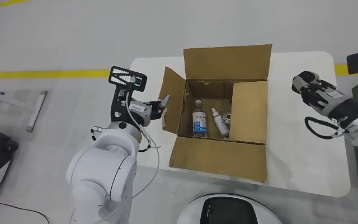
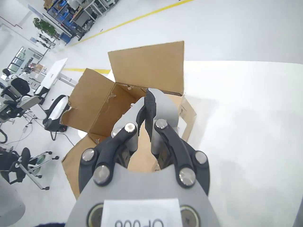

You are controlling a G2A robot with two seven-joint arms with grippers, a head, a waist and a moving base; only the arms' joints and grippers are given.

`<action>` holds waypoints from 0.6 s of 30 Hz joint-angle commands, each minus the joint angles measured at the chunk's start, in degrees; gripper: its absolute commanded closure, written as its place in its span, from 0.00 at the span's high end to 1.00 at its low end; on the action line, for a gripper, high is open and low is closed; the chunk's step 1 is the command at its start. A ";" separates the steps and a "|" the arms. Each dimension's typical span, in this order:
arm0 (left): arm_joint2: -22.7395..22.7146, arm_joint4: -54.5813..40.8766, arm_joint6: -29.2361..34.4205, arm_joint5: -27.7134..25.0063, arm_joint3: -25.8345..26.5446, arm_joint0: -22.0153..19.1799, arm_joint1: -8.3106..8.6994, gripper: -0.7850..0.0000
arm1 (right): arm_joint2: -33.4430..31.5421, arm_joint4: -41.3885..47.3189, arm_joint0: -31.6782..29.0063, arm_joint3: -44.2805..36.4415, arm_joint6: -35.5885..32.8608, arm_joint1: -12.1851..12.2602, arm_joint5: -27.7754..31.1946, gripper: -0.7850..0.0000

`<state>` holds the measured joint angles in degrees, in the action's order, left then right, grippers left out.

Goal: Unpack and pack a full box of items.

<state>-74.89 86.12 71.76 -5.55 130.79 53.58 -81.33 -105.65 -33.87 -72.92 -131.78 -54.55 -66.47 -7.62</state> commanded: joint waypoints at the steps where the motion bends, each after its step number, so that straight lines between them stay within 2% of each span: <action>1: 0.00 0.00 0.00 0.00 0.00 0.00 0.00 1.00 | 0.07 0.07 0.14 0.06 -0.08 -0.01 -0.10 0.00; 8: 0.00 0.00 0.00 0.00 0.00 0.00 0.00 1.00 | 0.54 -0.23 -1.42 0.83 1.56 -0.03 0.82 0.00; 11: 0.00 0.00 0.00 0.00 0.00 0.00 0.00 1.00 | 0.02 -2.20 -3.44 0.92 9.42 -0.18 2.25 0.00; 15: 0.00 0.00 0.00 0.00 0.00 0.00 0.00 1.00 | 0.79 -10.93 -6.99 2.08 26.49 -0.43 8.91 0.00; 18: -0.98 1.07 -4.49 -0.85 -0.85 2.30 0.25 1.00 | 2.67 -18.08 -9.57 4.04 33.56 -0.52 10.97 0.00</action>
<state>-75.39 86.47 69.47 -5.94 130.18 54.97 -81.20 -103.57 -48.36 -81.79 -128.33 -23.72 -67.02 2.69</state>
